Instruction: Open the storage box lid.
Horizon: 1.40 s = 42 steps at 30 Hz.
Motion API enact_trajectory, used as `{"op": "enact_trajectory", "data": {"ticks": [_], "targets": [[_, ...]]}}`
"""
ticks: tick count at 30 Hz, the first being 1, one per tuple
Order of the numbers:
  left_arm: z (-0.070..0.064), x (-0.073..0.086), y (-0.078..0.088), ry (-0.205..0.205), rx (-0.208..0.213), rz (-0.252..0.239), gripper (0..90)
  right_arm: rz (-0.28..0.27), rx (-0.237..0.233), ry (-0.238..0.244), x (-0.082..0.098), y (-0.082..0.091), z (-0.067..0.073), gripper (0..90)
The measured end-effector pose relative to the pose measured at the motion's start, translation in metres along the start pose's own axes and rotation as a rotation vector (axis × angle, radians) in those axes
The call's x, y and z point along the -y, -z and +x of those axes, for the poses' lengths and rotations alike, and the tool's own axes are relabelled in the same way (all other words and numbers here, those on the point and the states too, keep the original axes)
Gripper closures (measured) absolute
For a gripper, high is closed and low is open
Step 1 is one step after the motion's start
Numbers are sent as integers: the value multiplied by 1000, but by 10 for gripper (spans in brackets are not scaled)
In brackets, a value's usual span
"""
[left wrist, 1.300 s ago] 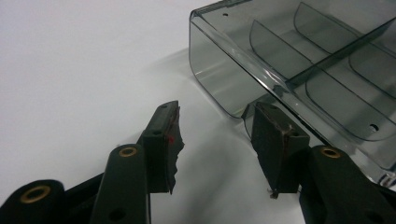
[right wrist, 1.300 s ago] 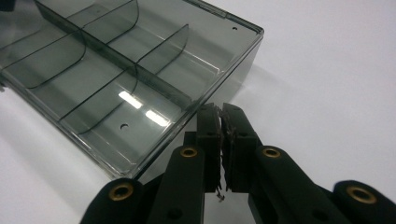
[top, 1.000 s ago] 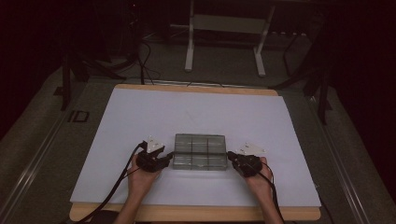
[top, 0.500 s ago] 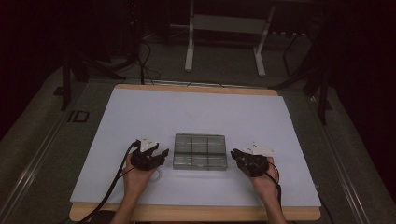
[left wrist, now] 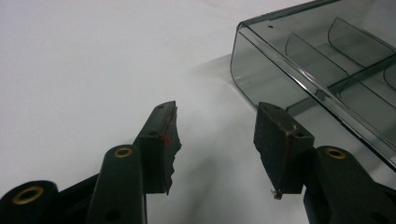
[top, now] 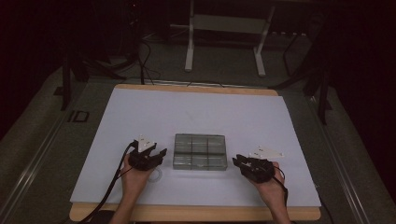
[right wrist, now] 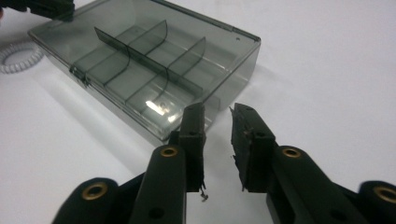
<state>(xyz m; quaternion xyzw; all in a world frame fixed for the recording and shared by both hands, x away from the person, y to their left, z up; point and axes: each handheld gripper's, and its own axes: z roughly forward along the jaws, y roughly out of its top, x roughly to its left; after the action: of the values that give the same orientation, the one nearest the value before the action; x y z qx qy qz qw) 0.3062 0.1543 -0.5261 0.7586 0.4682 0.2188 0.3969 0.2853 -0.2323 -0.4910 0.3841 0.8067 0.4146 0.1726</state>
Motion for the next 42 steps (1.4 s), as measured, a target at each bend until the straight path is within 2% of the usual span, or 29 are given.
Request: {"op": "enact_trajectory", "data": {"ticks": [9,17,27,34,42], "targets": [[-1,0,1,-3,0,-3,498,32,-7,39,10,-2,9,897],[0,0,4,-4,4,-10,494,61,-31,68,15,-8,17,899],[1,0,8,-13,12,-19,512,68,-53,88,16,-12,22,898],[1,0,12,-21,40,-22,563,70,-59,92,16,-12,23,898],[-1,-1,17,-31,66,-38,581,58,-57,93,14,-10,24,899]]}}
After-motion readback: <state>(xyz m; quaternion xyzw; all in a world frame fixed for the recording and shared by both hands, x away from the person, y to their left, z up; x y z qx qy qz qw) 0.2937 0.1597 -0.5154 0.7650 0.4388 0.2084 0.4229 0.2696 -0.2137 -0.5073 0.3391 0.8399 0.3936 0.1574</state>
